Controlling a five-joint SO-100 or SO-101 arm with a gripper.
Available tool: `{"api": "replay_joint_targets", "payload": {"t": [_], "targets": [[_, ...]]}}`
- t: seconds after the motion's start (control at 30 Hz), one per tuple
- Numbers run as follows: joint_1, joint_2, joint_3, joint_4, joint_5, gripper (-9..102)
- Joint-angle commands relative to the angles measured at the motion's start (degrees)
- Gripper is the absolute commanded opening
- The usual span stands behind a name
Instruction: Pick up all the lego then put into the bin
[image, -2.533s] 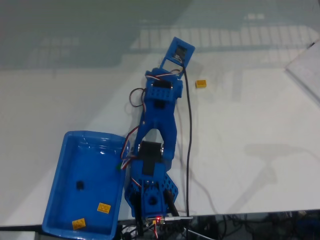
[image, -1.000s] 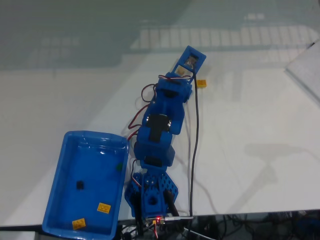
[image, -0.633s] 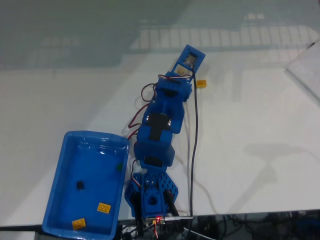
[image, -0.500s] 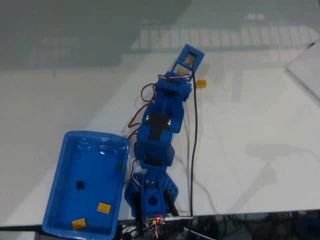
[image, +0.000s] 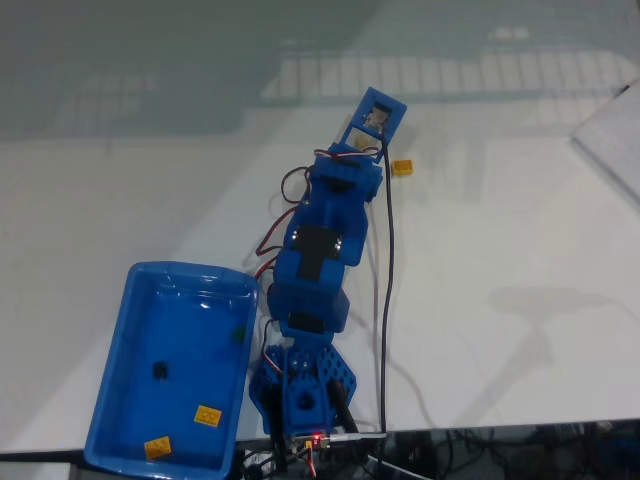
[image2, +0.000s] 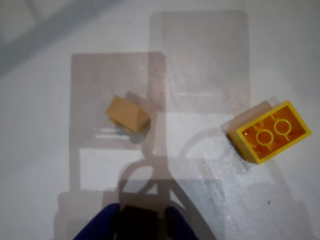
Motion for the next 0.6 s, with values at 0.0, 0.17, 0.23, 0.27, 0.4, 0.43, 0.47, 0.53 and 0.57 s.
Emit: {"api": "replay_joint_targets", "payload": {"t": [0.0, 0.17, 0.23, 0.27, 0.4, 0.43, 0.47, 0.53, 0.57], "targets": [[-0.97, -0.09, -2.2, 0.53, -0.79, 9], [-1.05, -0.09, -2.2, 0.62, -0.97, 4], [-1.14, -0.09, -2.2, 0.7, -1.14, 3], [-1.14, -0.09, -2.2, 0.7, -1.23, 2], [-1.14, -0.09, -2.2, 0.79, -1.23, 1], [-1.14, -0.09, -2.2, 0.79, -1.23, 0], [-1.14, -0.09, -2.2, 0.79, -1.23, 0], [-1.23, 0.0, -2.2, 0.79, -1.23, 0], [-1.32, 0.0, -2.2, 0.79, -1.32, 0]]}}
